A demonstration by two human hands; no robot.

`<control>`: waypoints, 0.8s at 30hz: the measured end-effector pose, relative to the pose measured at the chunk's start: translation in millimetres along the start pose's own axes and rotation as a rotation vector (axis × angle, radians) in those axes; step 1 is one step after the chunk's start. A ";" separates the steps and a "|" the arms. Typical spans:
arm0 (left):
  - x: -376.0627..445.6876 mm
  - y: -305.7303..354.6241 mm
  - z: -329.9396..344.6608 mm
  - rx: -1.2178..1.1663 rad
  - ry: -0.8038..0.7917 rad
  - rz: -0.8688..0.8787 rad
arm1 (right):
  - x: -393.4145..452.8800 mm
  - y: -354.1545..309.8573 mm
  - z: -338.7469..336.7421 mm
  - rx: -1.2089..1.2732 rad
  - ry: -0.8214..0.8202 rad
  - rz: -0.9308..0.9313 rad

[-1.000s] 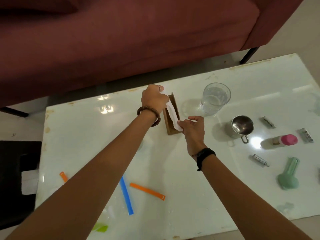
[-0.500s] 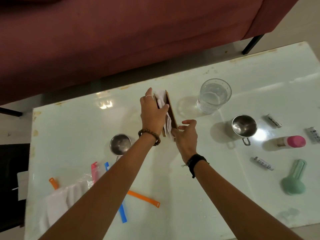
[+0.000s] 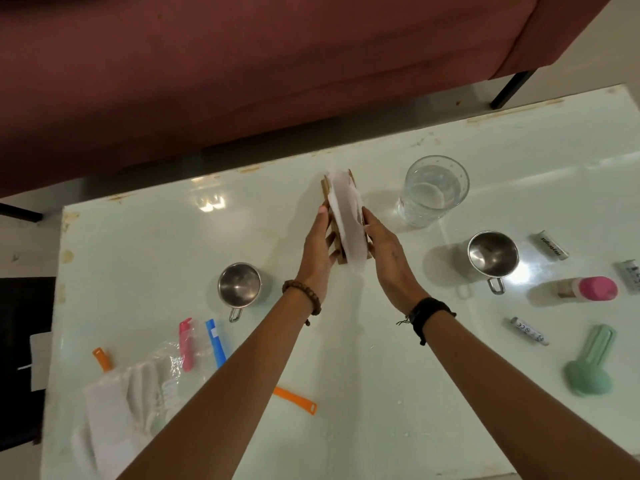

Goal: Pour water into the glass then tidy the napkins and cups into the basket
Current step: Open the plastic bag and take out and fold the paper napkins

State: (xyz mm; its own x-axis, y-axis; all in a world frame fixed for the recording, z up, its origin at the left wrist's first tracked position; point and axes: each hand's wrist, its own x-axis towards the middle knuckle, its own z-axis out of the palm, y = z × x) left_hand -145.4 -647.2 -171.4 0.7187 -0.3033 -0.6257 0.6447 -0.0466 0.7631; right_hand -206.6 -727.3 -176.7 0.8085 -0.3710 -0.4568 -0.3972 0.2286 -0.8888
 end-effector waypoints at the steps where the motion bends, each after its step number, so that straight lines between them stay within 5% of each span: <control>1: -0.8 1.7 2.9 0.000 -0.006 -0.007 | 0.3 -0.4 -1.2 -0.003 -0.003 -0.006; 10: -18.1 -2.6 6.0 0.105 -0.062 0.072 | -8.5 4.8 -10.6 -0.074 -0.056 -0.058; 15: -48.3 -16.4 -12.1 0.181 -0.028 0.247 | -19.5 9.8 -3.3 -0.023 0.092 -0.056; 18: -74.1 -35.5 -31.2 0.210 0.129 0.308 | -40.8 16.0 9.8 -0.052 0.215 -0.135; 21: -93.8 -49.3 -53.8 0.178 0.471 0.353 | -63.8 30.1 22.9 -0.095 0.249 -0.182; 24: -90.8 -49.9 -78.9 0.026 0.753 0.231 | -83.3 46.8 32.0 -0.128 0.262 -0.162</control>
State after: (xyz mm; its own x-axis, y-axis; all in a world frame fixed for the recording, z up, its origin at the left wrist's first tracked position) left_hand -222.3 -542.2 -165.4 0.8229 0.4179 -0.3849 0.4575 -0.0858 0.8851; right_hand -278.7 -656.8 -179.0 0.7335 -0.6155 -0.2883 -0.3374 0.0385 -0.9406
